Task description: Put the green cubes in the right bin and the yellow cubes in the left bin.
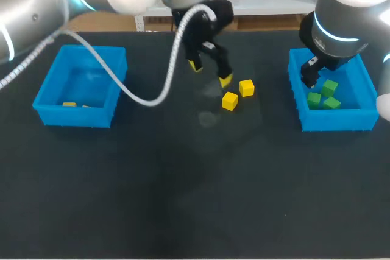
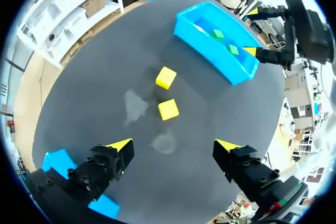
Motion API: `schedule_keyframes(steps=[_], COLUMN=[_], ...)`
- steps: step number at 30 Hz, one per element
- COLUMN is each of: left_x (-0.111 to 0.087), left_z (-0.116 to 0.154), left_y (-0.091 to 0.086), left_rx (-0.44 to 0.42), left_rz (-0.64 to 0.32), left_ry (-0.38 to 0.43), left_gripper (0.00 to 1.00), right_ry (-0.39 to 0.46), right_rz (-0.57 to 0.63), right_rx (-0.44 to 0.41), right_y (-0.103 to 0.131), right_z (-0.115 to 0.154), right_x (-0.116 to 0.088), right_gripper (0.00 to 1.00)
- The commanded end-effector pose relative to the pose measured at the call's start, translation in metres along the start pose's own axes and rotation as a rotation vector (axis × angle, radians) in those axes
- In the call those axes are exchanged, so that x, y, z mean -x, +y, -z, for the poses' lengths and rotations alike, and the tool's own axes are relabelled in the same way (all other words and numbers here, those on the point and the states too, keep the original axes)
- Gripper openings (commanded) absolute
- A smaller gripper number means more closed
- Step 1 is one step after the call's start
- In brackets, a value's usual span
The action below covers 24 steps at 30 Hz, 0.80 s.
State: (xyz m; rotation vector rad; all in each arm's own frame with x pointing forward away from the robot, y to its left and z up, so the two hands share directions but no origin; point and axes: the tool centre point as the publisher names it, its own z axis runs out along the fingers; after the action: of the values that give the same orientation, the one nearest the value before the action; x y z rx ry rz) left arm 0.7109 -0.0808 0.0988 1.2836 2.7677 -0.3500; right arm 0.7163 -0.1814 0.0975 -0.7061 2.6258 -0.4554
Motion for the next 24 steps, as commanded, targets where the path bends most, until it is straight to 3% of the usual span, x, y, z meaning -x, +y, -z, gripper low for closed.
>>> schedule_keyframes(steps=[1, 10, 24], left_x=[0.005, 0.014, 0.025], left_z=[-0.019, -0.038, -0.074], left_y=[-0.008, -0.011, 0.004], left_rx=[0.005, -0.001, 0.033], left_rz=[-0.001, 0.015, 0.049], left_ry=[-0.039, -0.017, 0.051], left_gripper=[1.00, 1.00, 1.00], right_ry=[-0.004, -0.004, -0.004], right_rz=[-0.001, -0.001, -0.001], right_rx=[-0.002, -0.002, -0.002], right_y=[0.000, 0.000, 0.000], right_z=[0.000, 0.000, 0.000], right_x=[-0.001, -0.001, -0.001], right_gripper=[1.00, 1.00, 1.00])
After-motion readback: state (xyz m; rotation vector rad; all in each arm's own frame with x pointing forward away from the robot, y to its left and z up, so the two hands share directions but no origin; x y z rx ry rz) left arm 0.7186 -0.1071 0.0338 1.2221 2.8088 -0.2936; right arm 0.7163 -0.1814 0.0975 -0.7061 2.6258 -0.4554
